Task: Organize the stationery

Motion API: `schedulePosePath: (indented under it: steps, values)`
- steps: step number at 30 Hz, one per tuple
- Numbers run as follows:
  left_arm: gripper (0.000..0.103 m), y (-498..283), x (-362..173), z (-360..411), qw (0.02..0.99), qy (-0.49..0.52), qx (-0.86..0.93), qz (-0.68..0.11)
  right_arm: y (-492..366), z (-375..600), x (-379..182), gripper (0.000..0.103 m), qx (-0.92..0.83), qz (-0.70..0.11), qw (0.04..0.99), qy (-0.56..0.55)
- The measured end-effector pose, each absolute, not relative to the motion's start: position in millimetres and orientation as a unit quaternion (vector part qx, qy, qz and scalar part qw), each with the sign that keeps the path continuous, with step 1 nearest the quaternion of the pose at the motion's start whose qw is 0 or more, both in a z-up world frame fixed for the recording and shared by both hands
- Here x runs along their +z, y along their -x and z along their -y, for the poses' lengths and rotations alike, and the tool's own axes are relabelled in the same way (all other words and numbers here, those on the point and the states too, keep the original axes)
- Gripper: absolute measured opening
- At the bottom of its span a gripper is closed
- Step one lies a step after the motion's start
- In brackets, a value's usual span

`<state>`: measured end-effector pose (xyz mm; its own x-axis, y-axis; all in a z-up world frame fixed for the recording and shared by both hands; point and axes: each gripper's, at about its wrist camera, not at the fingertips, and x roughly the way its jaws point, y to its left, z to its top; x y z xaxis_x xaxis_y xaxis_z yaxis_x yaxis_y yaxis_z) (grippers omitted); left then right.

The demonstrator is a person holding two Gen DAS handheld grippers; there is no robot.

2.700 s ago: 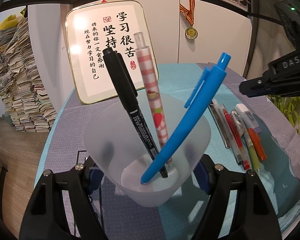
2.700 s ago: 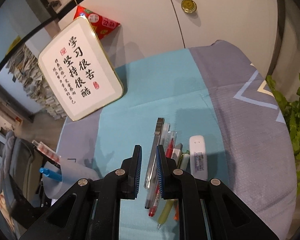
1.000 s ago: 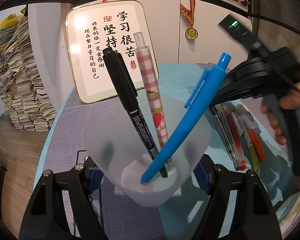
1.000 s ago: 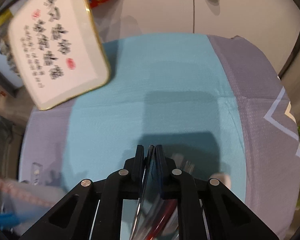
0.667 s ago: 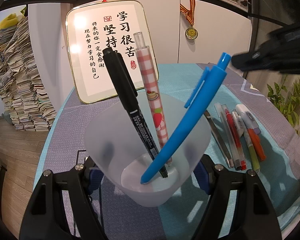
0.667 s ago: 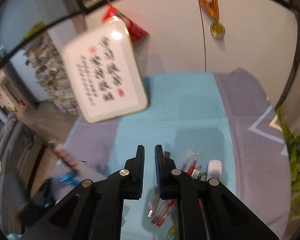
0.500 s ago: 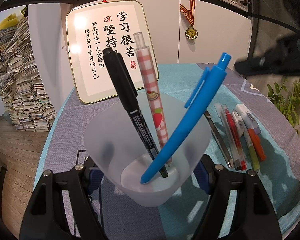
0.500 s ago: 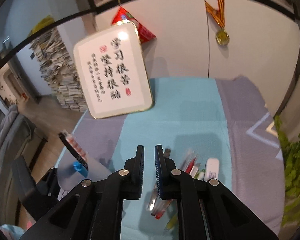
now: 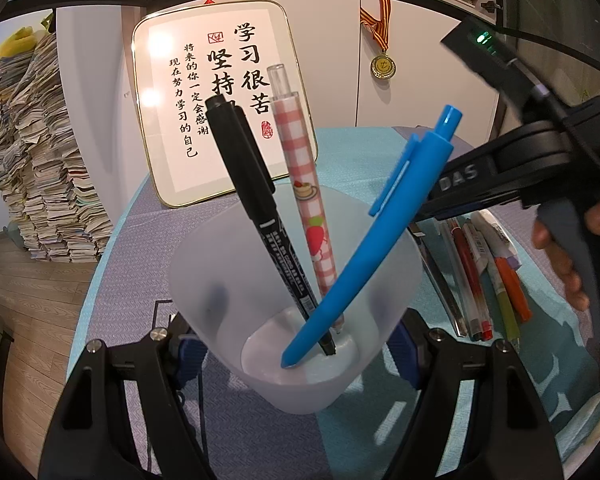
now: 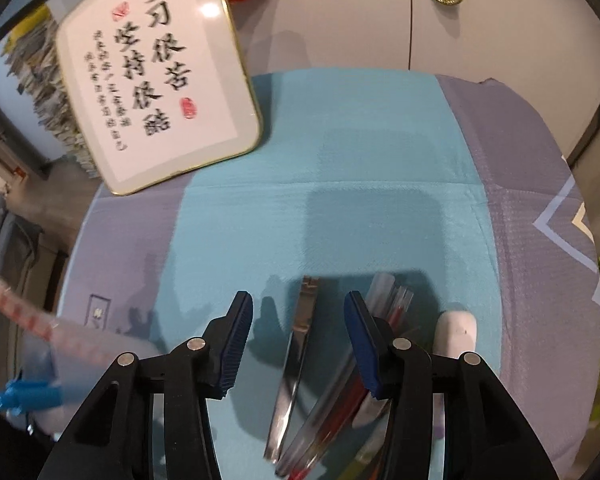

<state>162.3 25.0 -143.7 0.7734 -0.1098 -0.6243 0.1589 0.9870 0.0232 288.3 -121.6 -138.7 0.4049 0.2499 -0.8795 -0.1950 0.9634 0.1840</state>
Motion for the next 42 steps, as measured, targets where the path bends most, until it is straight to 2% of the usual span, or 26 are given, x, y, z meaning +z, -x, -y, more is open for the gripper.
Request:
schedulePosePath:
  steps: [4, 5, 8, 9, 12, 34, 42]
  values:
    - [0.074, -162.4, -143.7, -25.0, 0.941, -0.037, -0.071, -0.329, -294.5, 116.6, -148.4, 0.048, 0.132, -0.538, 0.832, -0.024]
    - [0.074, -162.5, -143.8, -25.0, 0.941, -0.037, -0.071, -0.329, -296.0, 114.1, -150.2, 0.042, 0.131, -0.539, 0.832, -0.018]
    - [0.074, -162.5, -143.7, -25.1, 0.941, -0.037, -0.072, -0.329, -296.9, 106.9, -154.0, 0.014, 0.12, -0.534, 0.837, 0.017]
    - [0.074, -163.0, -144.0, -24.9, 0.941, -0.037, -0.072, -0.329, -296.3, 106.4, -154.3, 0.013, 0.121, -0.533, 0.837, 0.018]
    - [0.074, -163.5, -144.3, -24.5, 0.941, -0.037, -0.071, -0.329, -289.1, 109.1, -146.0, 0.012, 0.126, -0.517, 0.846, 0.005]
    - [0.074, -163.4, -144.3, -24.8, 0.941, -0.037, -0.072, -0.329, -168.5, 120.1, 19.1, 0.012, 0.231, -0.295, 0.926, -0.049]
    - [0.074, -163.4, -144.2, -24.9, 0.941, -0.037, -0.072, -0.329, -153.6, 103.1, 41.4, 0.012, 0.282, -0.268, 0.92, -0.054]
